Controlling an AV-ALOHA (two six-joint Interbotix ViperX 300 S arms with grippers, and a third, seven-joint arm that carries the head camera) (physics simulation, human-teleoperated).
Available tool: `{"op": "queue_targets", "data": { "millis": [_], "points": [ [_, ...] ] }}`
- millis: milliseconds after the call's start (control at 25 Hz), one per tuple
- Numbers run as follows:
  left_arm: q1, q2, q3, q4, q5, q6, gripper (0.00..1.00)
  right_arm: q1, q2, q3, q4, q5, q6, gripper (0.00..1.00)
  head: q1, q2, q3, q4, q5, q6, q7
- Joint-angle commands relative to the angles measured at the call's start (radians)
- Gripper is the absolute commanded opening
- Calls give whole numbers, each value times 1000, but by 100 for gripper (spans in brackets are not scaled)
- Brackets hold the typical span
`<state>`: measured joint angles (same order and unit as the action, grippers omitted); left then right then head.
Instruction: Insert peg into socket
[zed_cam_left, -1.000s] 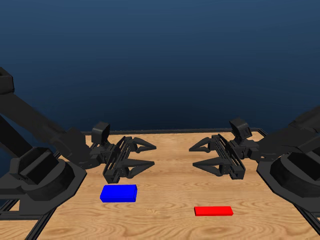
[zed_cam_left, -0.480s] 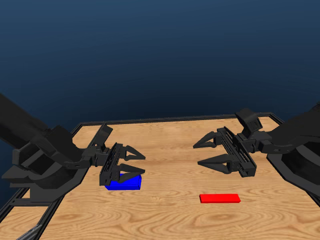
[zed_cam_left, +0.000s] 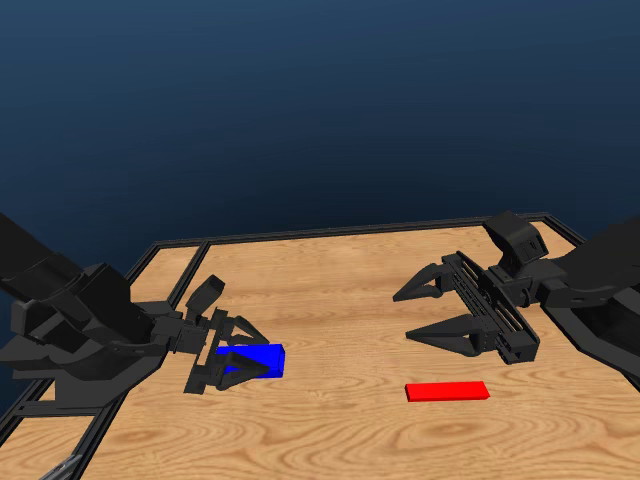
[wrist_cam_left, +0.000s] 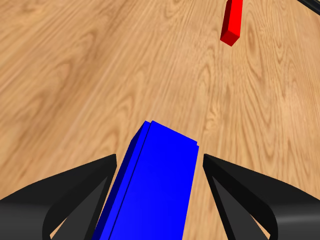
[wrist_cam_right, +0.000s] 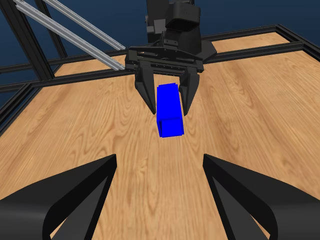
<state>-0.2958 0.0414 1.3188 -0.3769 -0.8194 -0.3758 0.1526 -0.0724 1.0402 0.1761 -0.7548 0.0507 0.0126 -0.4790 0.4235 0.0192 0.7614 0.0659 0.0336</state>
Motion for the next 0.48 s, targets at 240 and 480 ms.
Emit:
{"op": "queue_targets", "data": {
  "millis": [240,480],
  "points": [
    [-75,146,19,22,-65,-103,0,116,36,-11,77,3,24,100,15,23,-31,4,-8,10,-41],
    [-73,83,-13,19,-101,-32,0,199,163,44,157,-70,152,100,-5,22,-33,-5,2,-2,-65]
  ]
}}
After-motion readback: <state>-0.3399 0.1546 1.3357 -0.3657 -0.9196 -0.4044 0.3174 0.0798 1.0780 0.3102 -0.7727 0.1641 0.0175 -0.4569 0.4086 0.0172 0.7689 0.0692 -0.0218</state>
